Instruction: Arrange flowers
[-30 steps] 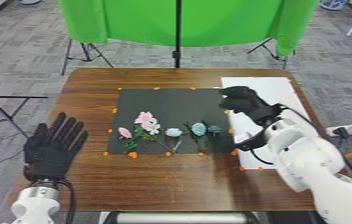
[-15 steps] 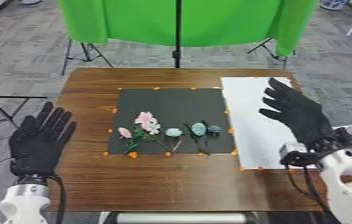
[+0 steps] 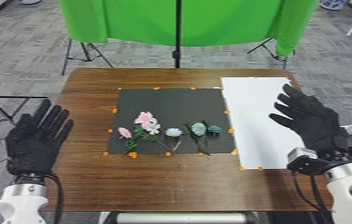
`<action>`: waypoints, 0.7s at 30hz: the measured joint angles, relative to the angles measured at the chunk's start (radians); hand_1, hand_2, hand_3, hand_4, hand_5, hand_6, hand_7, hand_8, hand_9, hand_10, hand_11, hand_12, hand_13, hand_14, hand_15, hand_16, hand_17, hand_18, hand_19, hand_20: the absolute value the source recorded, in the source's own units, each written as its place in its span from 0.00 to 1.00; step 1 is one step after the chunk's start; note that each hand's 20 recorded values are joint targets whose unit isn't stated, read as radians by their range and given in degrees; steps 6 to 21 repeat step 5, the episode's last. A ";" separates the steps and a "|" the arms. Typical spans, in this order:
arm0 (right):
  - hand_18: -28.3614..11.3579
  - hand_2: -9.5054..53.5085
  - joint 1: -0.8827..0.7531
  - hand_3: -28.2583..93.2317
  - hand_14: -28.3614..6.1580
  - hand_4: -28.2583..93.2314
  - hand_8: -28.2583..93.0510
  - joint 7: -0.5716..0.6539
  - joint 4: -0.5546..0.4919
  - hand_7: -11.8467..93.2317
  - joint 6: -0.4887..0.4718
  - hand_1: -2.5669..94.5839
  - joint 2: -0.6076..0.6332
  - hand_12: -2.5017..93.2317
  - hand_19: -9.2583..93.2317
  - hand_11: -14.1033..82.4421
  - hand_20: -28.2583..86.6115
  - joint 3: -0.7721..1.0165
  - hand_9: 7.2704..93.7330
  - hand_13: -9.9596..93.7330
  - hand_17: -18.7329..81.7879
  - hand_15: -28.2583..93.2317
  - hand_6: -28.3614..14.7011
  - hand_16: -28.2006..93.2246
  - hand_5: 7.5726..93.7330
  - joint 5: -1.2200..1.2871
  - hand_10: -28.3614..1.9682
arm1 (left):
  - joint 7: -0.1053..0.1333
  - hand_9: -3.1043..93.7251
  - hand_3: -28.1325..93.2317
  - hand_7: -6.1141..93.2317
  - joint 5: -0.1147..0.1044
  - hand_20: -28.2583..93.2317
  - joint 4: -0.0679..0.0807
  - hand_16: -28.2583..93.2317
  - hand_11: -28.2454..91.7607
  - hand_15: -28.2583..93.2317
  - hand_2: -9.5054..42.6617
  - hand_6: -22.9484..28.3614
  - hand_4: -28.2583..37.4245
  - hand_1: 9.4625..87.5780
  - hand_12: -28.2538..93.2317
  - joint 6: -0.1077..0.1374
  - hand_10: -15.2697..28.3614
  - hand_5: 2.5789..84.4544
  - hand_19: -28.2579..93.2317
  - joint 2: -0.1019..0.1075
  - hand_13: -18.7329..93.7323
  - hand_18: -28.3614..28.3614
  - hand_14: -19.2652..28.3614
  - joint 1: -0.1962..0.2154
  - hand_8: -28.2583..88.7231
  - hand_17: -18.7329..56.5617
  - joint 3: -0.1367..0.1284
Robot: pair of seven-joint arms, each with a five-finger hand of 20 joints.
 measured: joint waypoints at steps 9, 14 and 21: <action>0.31 0.30 0.000 0.85 0.43 0.00 0.15 -0.003 -0.003 0.18 0.000 0.15 -0.004 0.11 0.33 0.17 0.39 0.000 0.30 0.34 0.28 0.27 0.67 0.36 0.33 0.015 0.59 | 0.000 0.38 0.87 0.12 0.000 0.34 -0.001 0.21 0.33 0.37 0.39 0.58 0.00 0.21 0.31 0.000 0.63 0.46 0.38 0.002 0.39 0.70 0.62 -0.002 0.18 0.21 -0.004; 0.31 0.30 0.000 0.85 0.43 0.00 0.15 -0.003 -0.003 0.18 0.000 0.15 -0.004 0.11 0.33 0.17 0.39 0.000 0.30 0.34 0.28 0.27 0.67 0.36 0.33 0.015 0.59 | 0.000 0.38 0.87 0.12 0.000 0.34 -0.001 0.21 0.33 0.37 0.39 0.58 0.00 0.21 0.31 0.000 0.63 0.46 0.38 0.002 0.39 0.70 0.62 -0.002 0.18 0.21 -0.004; 0.31 0.30 0.000 0.85 0.43 0.00 0.15 -0.003 -0.003 0.18 0.000 0.15 -0.004 0.11 0.33 0.17 0.39 0.000 0.30 0.34 0.28 0.27 0.67 0.36 0.33 0.015 0.59 | 0.000 0.38 0.87 0.12 0.000 0.34 -0.001 0.21 0.33 0.37 0.39 0.58 0.00 0.21 0.31 0.000 0.63 0.46 0.38 0.002 0.39 0.70 0.62 -0.002 0.18 0.21 -0.004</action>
